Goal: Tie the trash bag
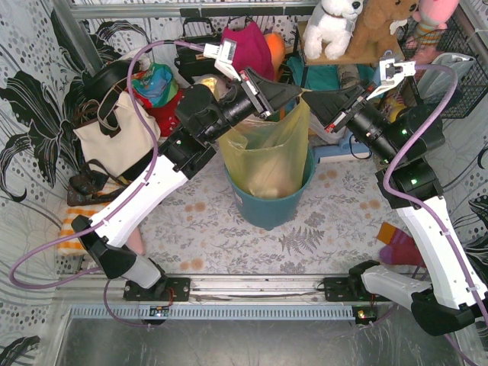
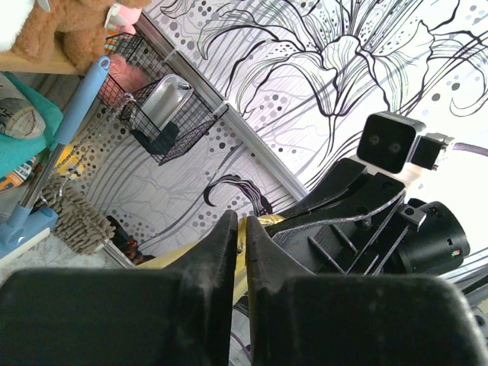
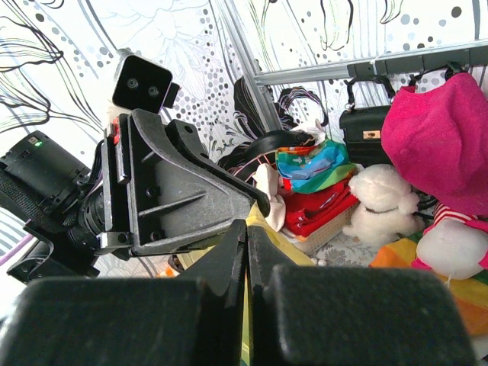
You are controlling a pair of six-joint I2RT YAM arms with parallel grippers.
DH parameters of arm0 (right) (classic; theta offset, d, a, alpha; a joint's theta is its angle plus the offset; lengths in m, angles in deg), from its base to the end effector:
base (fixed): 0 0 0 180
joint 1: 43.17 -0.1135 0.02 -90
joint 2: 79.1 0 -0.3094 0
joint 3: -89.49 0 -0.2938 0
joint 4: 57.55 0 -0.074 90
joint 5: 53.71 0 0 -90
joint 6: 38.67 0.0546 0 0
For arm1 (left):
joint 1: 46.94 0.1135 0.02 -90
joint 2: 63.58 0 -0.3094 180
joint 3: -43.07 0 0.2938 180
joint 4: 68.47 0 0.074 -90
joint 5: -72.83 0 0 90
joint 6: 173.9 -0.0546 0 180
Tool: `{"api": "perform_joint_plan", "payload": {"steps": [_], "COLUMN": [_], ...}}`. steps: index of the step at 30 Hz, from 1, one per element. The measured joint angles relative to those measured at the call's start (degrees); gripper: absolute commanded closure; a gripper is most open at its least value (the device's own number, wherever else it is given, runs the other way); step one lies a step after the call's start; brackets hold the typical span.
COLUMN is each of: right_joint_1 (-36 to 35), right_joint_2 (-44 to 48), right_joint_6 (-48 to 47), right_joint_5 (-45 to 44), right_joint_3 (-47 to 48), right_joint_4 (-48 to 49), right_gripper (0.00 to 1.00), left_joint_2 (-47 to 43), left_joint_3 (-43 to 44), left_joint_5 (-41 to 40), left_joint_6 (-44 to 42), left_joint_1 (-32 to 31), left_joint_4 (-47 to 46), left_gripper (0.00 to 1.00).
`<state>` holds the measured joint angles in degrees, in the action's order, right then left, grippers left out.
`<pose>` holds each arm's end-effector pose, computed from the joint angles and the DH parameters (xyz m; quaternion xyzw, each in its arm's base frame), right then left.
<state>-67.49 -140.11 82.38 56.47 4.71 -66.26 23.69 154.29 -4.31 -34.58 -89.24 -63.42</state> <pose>0.1982 0.1103 0.6032 -0.1171 0.5332 0.4696 0.6939 0.2833 -0.2742 0.5830 0.0556 0.5823 -0.6251 0.5169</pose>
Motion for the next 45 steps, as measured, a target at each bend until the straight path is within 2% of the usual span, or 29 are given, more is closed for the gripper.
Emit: {"api": "perform_joint_plan", "payload": {"steps": [3, 8, 11, 13, 14, 18, 26, 27, 30, 32, 35, 38, 40, 43, 44, 45], "right_joint_1": [0.00, 0.00, 0.00, 0.00, 0.00, 0.00, 0.00, 0.00, 0.00, 0.00, 0.00, 0.00, 0.00, 0.00, 0.00, 0.00], "right_joint_2": [0.00, 0.02, 0.31, 0.90, 1.40, 4.17, 7.41, 7.34, 6.49, 5.46, 3.41, 1.73, 0.87, 0.28, 0.17, 0.09], "right_joint_6": [0.00, -0.02, -0.04, -0.26, -0.44, -1.73, -4.15, -4.39, -5.38, -6.75, -9.29, -11.28, -11.89, -12.24, -11.98, -11.82], "right_joint_5": [0.00, 0.00, -0.02, -0.26, -0.50, -2.71, -5.97, -6.14, -6.10, -5.88, -4.79, -3.98, -3.61, -3.06, -2.97, -2.84], "right_joint_3": [0.00, -0.02, -0.37, -0.94, -1.29, -2.47, -2.62, -2.62, -2.56, -2.12, -1.09, 0.39, 1.31, 1.60, 1.60, 1.60], "right_joint_4": [0.00, 0.00, -0.02, -0.07, -0.37, -2.45, -3.76, -3.93, -4.52, -5.22, -6.54, -8.04, -8.24, -8.17, -8.11, -8.00], "right_gripper": [1.00, 1.00, 0.87, 0.72, 0.69, 0.62, 0.64, 0.62, 0.46, 0.43, 0.46, 0.57, 0.67, 0.94, 1.00, 1.00], "left_joint_2": [0.00, 0.00, 0.00, 0.00, 0.00, 0.13, 0.46, 0.46, 0.46, 0.46, -0.20, -1.25, -1.97, -2.95, -3.28, -3.58], "left_joint_3": [-0.26, -0.55, -0.55, -0.48, -0.39, 1.55, 6.93, 6.95, 6.95, 6.86, 5.62, 4.13, 3.34, 2.29, 1.84, 1.33], "left_joint_5": [-0.13, -0.28, -0.22, -0.20, -0.20, -0.22, 0.00, 0.00, 0.00, -0.02, -0.26, -0.46, -0.50, -0.52, -0.55, -0.57], "left_joint_6": [0.11, 0.13, 0.09, -0.15, -0.35, -1.77, -4.57, -4.70, -5.25, -5.49, -5.70, -5.79, -5.88, -5.86, -5.86, -5.81], "left_joint_1": [0.00, 0.24, 0.33, 0.37, 0.37, 0.37, 0.37, 0.37, 0.37, 0.37, 0.37, 0.37, 0.37, 0.37, 0.37, 0.37], "left_joint_4": [-0.07, -0.11, -0.15, -0.11, -0.07, 0.66, 1.07, 1.31, 4.11, 5.66, 7.04, 8.09, 8.66, 9.40, 9.44, 9.51], "left_gripper": [0.99, 1.00, 1.00, 1.00, 1.00, 1.00, 1.00, 0.98, 0.95, 0.95, 0.94, 0.94, 0.91, 0.83, 0.80, 0.78]}}
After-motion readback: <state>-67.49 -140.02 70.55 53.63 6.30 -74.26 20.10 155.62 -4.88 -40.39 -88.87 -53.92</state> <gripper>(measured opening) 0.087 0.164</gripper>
